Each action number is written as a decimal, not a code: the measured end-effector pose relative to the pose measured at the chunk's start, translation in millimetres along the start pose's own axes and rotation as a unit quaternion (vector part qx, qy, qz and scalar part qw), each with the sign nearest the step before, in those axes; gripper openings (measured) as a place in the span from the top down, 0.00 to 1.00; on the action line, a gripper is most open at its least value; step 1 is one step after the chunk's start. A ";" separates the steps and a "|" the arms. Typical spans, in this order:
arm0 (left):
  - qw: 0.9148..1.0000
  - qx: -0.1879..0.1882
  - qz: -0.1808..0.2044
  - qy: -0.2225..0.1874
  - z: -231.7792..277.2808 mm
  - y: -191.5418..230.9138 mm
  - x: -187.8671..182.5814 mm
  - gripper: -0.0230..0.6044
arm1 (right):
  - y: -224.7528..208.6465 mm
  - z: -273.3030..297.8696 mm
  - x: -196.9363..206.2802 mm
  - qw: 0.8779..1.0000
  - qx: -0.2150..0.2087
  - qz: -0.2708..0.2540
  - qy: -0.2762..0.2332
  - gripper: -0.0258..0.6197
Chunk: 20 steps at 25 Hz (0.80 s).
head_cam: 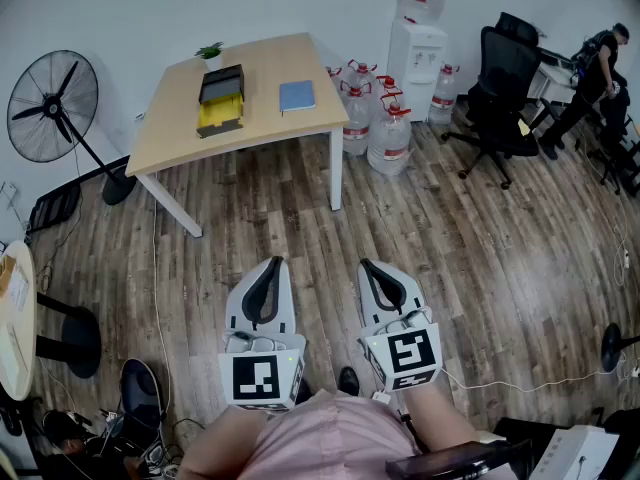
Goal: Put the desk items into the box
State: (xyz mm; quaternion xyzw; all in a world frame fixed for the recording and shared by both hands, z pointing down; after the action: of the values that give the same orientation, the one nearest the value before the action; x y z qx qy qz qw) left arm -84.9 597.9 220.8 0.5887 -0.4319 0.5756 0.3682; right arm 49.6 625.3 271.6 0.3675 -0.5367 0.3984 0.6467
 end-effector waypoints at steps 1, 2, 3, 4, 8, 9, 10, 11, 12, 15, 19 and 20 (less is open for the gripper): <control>1.000 -0.001 0.000 -0.001 1.7 -2.3 0.6 0.94 | -2.6 -0.5 1.1 1.000 0.000 -0.001 0.001 0.96; 1.000 -0.002 0.001 -0.001 3.2 -4.8 1.5 0.94 | -5.1 -1.1 2.1 1.000 0.000 -0.002 0.001 0.96; 1.000 -0.003 0.001 0.001 4.2 -7.6 2.9 0.94 | -7.7 -1.9 2.9 1.000 -0.001 -0.003 0.001 0.96; 1.000 -0.003 0.000 0.003 5.0 -10.7 4.5 0.94 | -10.3 -2.9 3.7 1.000 0.000 -0.005 0.001 0.96; 1.000 -0.006 0.002 0.009 9.0 -24.3 8.0 0.94 | -23.4 -7.3 8.6 1.000 -0.003 -0.002 0.001 0.96; 1.000 -0.007 0.003 0.010 10.6 -28.0 8.5 0.94 | -27.5 -8.2 9.6 1.000 -0.005 0.000 0.001 0.96; 1.000 -0.008 0.004 0.011 12.2 -31.8 8.9 0.94 | -31.6 -9.0 10.7 1.000 -0.007 0.001 0.001 0.96; 1.000 -0.010 0.004 0.012 13.7 -35.3 9.3 0.94 | -35.6 -10.0 12.1 1.000 -0.010 0.001 0.002 0.96; 1.000 -0.012 0.005 0.013 15.1 -38.3 9.5 0.94 | -39.6 -10.9 13.5 1.000 -0.012 0.001 0.003 0.96; 1.000 -0.019 0.007 0.017 17.1 -44.7 13.2 0.94 | -51.4 -13.2 14.5 1.000 -0.010 0.010 -0.010 0.96; 0.999 -0.026 0.008 0.027 24.8 -46.1 20.8 0.94 | -60.9 -7.3 12.8 0.998 -0.029 0.038 -0.039 0.84; 0.999 -0.028 0.008 0.028 27.9 -44.5 21.9 0.94 | -61.4 -3.1 12.6 0.998 -0.037 0.039 -0.039 0.74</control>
State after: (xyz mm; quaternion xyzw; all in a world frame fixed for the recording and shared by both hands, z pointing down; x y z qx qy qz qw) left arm -34.1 585.9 243.5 0.5584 -0.4418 0.5826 0.3919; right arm 108.0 604.3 280.6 0.3372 -0.5902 0.3887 0.6220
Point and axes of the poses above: the fingertips, and each gripper's own axes: z forward along the fingers, y to its left, x out of its underside, the point moved 2 cm from there along -z, backward along the fingers, and after that the axes turned 13 degrees about -x, right-handed, at the moved point
